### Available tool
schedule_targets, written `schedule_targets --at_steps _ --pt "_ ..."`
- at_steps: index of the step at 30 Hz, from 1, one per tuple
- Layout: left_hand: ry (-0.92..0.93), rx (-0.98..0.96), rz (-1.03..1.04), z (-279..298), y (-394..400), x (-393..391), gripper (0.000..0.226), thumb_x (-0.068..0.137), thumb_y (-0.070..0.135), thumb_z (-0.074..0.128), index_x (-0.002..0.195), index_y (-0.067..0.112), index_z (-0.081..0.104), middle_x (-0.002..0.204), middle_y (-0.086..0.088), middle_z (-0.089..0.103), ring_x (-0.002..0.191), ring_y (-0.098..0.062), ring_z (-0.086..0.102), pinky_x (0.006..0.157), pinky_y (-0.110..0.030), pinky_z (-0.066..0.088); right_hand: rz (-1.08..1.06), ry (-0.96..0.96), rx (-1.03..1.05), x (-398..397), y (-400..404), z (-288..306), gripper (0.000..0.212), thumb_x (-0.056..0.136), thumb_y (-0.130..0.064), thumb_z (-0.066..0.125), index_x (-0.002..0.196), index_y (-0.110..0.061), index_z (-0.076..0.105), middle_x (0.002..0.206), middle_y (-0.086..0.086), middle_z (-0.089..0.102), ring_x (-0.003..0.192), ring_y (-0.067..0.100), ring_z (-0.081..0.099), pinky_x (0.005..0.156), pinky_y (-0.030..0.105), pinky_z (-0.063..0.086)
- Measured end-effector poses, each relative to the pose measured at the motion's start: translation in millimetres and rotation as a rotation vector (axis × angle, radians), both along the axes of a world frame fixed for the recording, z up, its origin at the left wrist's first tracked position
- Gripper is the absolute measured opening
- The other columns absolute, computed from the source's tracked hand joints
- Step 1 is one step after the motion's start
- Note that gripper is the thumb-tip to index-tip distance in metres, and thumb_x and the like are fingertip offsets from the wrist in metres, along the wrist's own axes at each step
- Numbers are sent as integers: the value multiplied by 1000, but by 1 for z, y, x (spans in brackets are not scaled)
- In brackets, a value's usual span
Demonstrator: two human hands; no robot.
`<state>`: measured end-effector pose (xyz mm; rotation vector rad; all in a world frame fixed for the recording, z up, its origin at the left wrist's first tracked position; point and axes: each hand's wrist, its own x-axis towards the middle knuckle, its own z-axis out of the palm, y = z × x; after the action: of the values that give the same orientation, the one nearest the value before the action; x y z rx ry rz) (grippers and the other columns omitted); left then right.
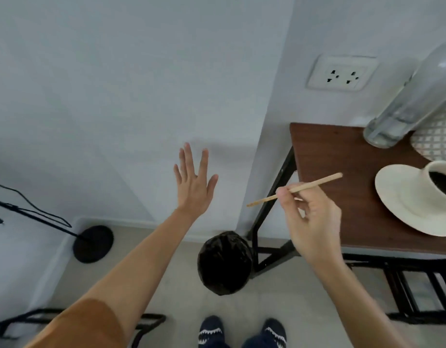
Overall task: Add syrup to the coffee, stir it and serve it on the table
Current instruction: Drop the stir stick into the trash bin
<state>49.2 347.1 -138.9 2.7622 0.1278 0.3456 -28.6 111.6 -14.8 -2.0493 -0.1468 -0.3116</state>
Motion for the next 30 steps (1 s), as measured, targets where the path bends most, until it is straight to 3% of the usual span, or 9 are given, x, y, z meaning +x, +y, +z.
schedule_targets --at_steps 3,7,12,16,23,30 --pt "10 56 15 -9 9 13 68 106 44 38 161 18 11 167 -27 -4 154 -47 -4 119 -67 6 8 73 -65 2 28 -51 25 90 -35 60 88 -14 73 89 -1 69 83 7 65 68 13 52" --pt "39 75 29 -25 25 26 65 106 43 31 161 24 0 169 -17 -9 155 -43 -9 118 -70 3 18 153 -144 8 44 -123 13 91 -21 67 87 -10 73 87 -4 64 76 -3 62 70 8 50" --pt "20 85 24 -34 31 30 64 107 44 27 160 25 -5 169 -15 -10 156 -42 -9 117 -70 0 57 243 -298 27 58 -191 18 93 -22 64 88 -6 73 87 -4 60 74 4 56 77 8 47" --pt "-9 86 22 -37 32 31 64 107 45 29 161 26 1 170 -16 -4 156 -43 -4 116 -72 2 48 385 -330 33 65 -221 24 94 -32 60 98 -12 72 96 1 64 86 12 62 90 39 53" --pt "52 87 -3 -33 36 27 65 106 45 30 161 27 0 170 -14 -6 156 -41 -6 116 -72 1 -5 380 -301 31 70 -191 22 96 -32 55 104 -17 69 107 3 65 98 17 61 94 39 51" --pt "174 26 -9 -4 27 10 66 106 47 26 160 30 -10 168 -9 -23 155 -36 -18 118 -72 0 -47 157 -257 38 74 -94 24 96 -25 57 112 -11 68 112 7 65 96 16 64 90 30 53"
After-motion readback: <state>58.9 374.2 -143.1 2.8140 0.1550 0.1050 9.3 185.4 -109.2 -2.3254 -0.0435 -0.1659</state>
